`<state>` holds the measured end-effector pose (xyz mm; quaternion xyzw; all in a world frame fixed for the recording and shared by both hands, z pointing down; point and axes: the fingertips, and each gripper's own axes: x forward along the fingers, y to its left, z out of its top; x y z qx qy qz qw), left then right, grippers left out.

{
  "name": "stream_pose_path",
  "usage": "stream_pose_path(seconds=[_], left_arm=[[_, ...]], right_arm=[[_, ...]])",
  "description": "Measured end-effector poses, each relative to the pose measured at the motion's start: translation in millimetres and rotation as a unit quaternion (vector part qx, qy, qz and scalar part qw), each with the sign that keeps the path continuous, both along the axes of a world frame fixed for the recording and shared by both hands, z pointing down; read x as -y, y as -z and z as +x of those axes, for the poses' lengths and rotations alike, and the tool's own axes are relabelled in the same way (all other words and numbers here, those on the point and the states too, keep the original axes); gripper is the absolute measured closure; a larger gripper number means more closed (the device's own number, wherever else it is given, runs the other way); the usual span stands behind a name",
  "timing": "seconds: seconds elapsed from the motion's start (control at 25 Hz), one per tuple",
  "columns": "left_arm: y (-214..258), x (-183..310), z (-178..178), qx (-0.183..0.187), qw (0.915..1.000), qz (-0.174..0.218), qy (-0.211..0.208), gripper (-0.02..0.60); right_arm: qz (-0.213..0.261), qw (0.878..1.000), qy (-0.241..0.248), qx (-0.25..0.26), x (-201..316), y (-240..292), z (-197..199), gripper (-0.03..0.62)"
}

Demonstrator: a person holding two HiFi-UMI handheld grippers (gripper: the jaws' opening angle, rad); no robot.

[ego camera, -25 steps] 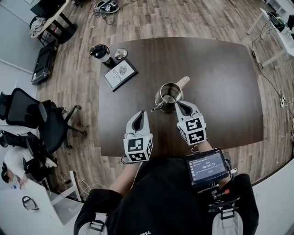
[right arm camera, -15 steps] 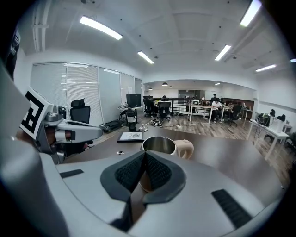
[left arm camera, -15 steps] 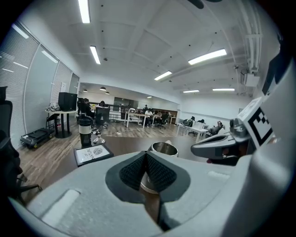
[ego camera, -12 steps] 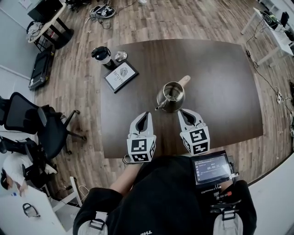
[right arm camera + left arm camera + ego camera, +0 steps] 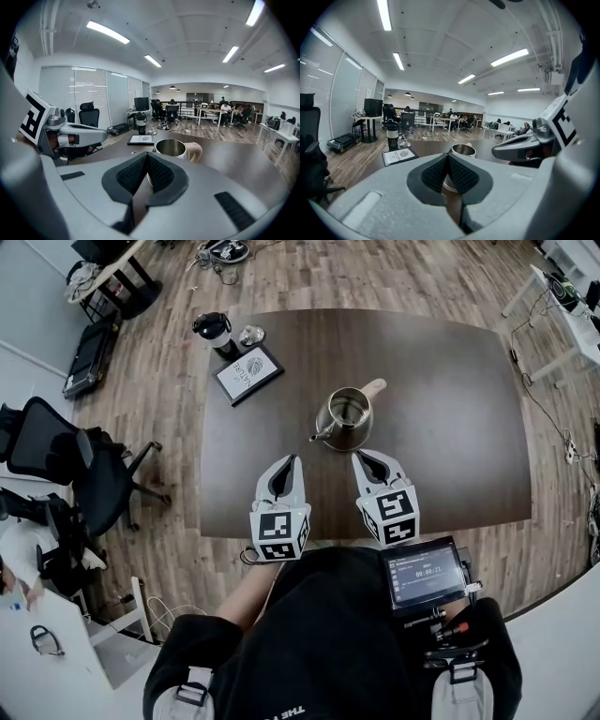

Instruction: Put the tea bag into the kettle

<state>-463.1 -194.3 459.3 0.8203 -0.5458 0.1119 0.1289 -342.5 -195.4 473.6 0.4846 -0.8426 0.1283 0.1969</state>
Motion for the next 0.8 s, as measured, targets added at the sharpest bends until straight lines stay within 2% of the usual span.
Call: stream_pose_path(seconds=[0.2,0.6,0.8], left_arm=[[1,-32,30,0.007,0.9997,0.006,0.023,0.577],[7,-123,137,0.014,0.999,0.017,0.039,0.577],[7,-165,154,0.021,0.9979,0.017,0.059,0.577]], right_arm=[[0.003,1.0,0.027,0.008,-31,1,26,0.586],[0.021,0.999,0.031,0.026,-106,10,133,0.586],[0.024,0.998,0.037,0.045,-138,9,155,0.586]])
